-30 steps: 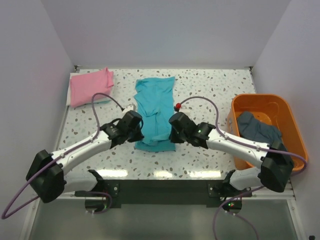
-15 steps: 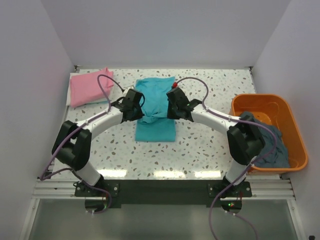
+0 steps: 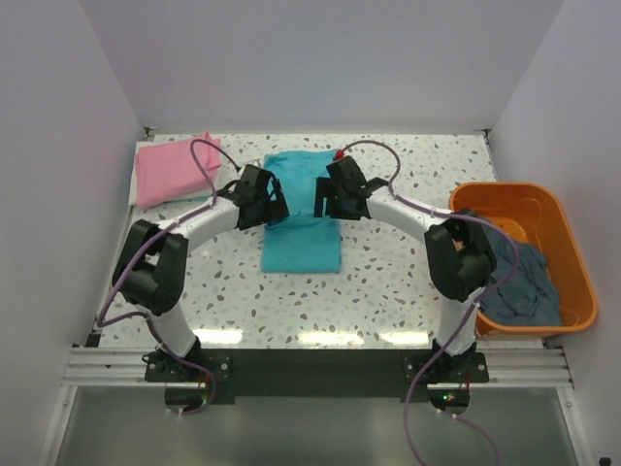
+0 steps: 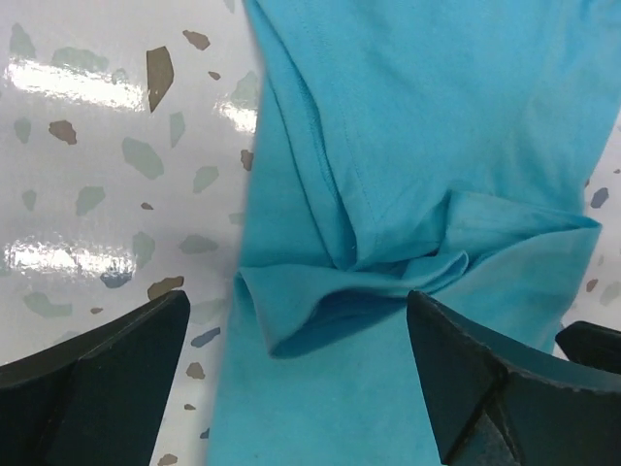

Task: Fold and stack the t-shirts
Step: Fold the tshirt

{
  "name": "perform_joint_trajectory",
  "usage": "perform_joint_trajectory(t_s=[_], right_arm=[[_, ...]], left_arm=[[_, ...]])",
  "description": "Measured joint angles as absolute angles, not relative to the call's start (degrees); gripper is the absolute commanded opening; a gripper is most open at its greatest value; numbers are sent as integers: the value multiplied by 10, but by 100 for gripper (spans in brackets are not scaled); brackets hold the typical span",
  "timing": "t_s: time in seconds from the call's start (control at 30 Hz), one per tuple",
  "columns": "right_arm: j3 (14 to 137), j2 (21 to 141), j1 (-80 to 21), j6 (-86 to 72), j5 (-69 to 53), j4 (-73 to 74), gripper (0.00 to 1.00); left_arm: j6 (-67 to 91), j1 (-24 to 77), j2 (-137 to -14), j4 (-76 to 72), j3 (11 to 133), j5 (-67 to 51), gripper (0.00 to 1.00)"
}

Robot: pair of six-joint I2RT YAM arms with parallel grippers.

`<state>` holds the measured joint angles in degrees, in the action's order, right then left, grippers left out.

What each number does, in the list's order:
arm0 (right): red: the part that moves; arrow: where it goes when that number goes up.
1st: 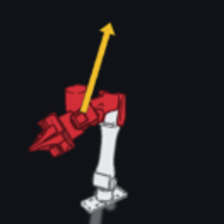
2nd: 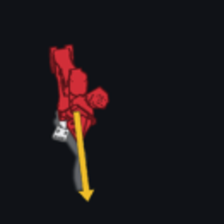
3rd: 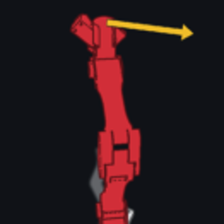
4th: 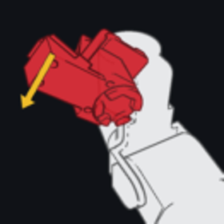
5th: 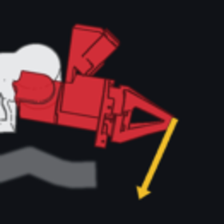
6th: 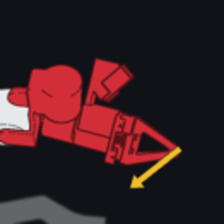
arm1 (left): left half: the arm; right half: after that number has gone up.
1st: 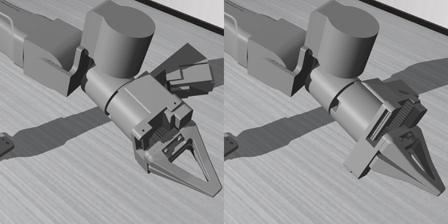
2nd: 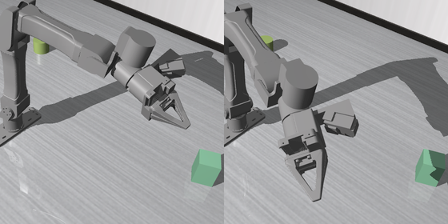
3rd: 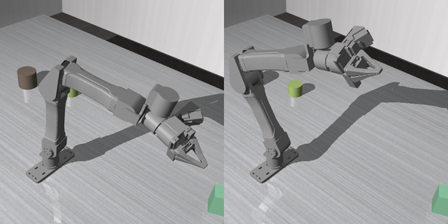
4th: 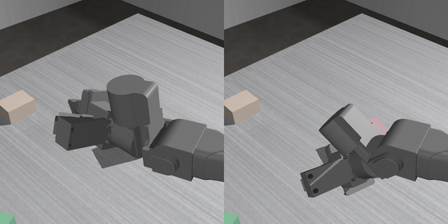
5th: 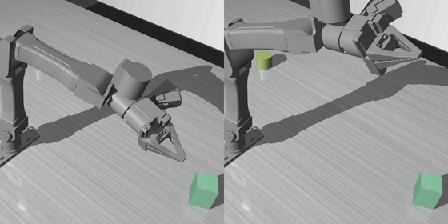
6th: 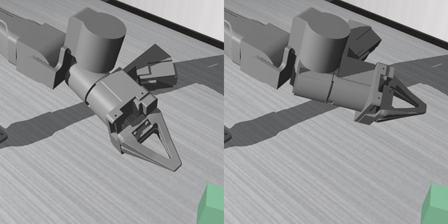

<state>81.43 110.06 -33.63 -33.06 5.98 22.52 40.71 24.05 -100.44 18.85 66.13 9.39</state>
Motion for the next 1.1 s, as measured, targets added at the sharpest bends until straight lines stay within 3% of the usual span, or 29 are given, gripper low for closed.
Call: perform_joint_trajectory(t_s=[0.07,0.5,0.57,0.63,0.67,0.77,0.87,1.03,1.1], right_arm=[[809,1094,-335,-324,51,220,99],[535,900,-367,-354,-40,145,98],[503,890,-375,-368,-47,136,92],[477,888,-378,-383,-56,123,87],[468,888,-379,-388,-58,116,79],[447,888,-379,-405,-60,95,59],[437,889,-379,-420,-61,77,54],[437,908,-379,-431,-61,48,45],[437,912,-379,-433,-60,39,40]], left_arm=[[408,240,-993,186,656,87,100],[409,240,-800,158,471,8,100],[409,241,-786,158,440,-4,98],[410,242,-778,158,412,-14,89],[411,242,-776,157,399,-18,78],[416,245,-779,153,369,-32,68],[420,250,-788,138,359,-43,55],[426,253,-810,107,361,-45,46],[427,253,-817,98,363,-43,36]])
